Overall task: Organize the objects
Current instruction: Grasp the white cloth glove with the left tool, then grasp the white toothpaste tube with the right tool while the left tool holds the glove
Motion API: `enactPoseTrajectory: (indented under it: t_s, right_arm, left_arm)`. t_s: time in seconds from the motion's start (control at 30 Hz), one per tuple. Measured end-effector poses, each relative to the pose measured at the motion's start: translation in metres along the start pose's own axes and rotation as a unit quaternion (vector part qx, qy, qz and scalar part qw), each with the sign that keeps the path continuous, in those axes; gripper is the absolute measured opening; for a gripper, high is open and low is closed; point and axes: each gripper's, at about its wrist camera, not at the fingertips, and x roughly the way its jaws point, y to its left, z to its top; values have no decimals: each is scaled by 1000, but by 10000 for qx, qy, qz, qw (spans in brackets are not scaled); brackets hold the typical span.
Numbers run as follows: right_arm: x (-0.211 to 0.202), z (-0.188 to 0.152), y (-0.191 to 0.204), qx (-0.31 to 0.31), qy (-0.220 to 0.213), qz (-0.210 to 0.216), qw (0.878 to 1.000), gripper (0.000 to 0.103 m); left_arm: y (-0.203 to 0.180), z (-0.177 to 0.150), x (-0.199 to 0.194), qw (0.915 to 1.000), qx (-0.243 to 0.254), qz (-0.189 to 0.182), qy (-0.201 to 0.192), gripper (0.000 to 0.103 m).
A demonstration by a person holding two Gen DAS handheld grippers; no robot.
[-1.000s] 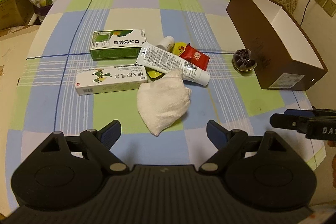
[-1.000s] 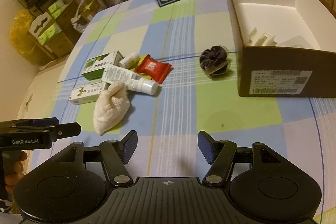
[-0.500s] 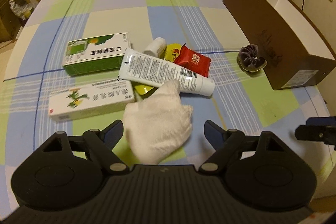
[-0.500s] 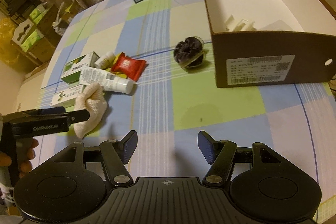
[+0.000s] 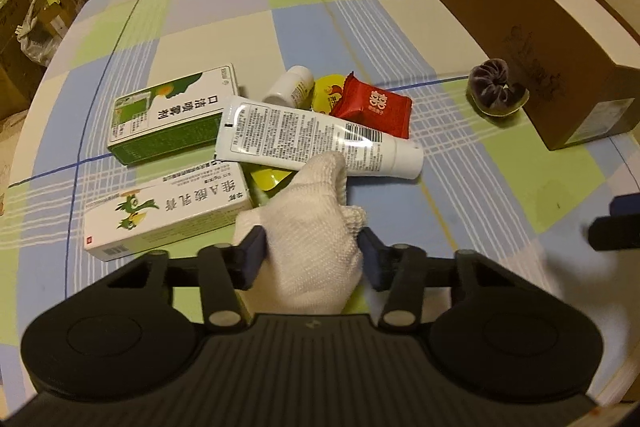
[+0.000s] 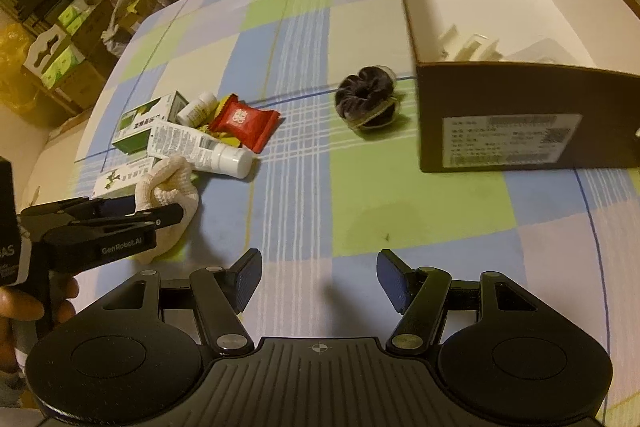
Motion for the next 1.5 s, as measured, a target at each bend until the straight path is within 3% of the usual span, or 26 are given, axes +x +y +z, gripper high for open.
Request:
enactPoseTrajectory:
  t_s: [0.2, 0.47, 0.73, 1.2, 1.5]
  right_arm:
    - [8, 6, 16, -448, -94, 311, 9985, 61]
    - [32, 18, 48, -1446, -317, 717, 9864, 61]
    - [72, 29, 87, -2773, -544, 830, 9556, 61]
    - [137, 40, 118, -4180, -408, 576, 9057, 60]
    - [152, 38, 123, -4536, -355, 457, 8893, 43]
  left_arm:
    - [13, -12, -21, 9997, -216, -57, -18, 36]
    - [63, -21, -58, 9956, -897, 245, -131, 36]
    - [106, -29, -70, 9872, -1450, 665, -93, 36]
    - [141, -50, -77, 9730, -2076, 1007, 1, 36]
    - [145, -56, -77, 9690, -2228, 1070, 63, 36]
